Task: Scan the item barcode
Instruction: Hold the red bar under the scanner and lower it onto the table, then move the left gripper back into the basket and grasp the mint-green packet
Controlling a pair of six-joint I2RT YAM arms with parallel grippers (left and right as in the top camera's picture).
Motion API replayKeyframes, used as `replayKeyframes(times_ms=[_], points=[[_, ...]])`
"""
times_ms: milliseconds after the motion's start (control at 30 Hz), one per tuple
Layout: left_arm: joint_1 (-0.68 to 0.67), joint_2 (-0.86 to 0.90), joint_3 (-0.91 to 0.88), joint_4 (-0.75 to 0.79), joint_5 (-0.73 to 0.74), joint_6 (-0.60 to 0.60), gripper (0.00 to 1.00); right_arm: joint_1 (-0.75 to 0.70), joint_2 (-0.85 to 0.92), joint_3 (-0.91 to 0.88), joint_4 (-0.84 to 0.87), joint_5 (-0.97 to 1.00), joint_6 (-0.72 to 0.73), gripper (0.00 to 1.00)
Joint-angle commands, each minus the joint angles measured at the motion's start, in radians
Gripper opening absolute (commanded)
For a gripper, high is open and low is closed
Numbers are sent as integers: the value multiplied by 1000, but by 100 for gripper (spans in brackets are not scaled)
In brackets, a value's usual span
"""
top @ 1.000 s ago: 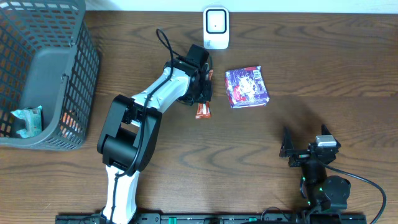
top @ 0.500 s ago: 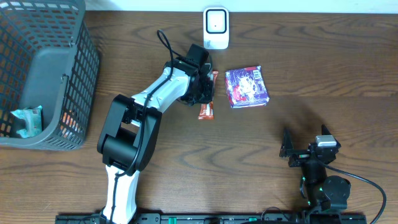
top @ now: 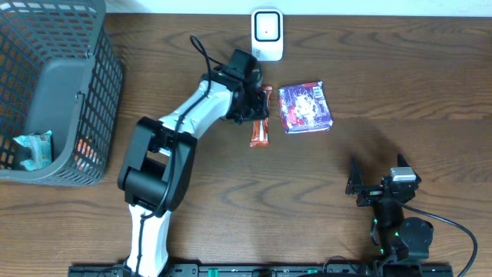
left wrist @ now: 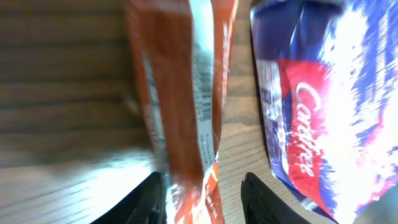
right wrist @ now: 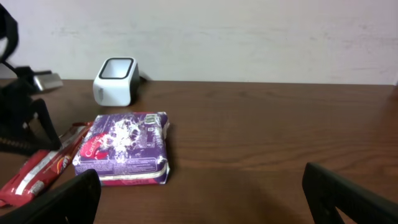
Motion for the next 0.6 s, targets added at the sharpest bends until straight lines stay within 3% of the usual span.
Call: replayKeyframes(times_ms=[0,367,433,567], points=[[59,-119,81,-28,12,45,42,9,-5,-2,-3,-6,-14,99],[300,-498,139,57,-33,92,58,9,-5,-2,-3,-6,-14,99],[361,-557,139,78,-35,100,68,9,-5,-2,-3,-6,-14,99],[492,-640,139,89,-137,117,72,9,-5,-2,-3,-6,-14,99]])
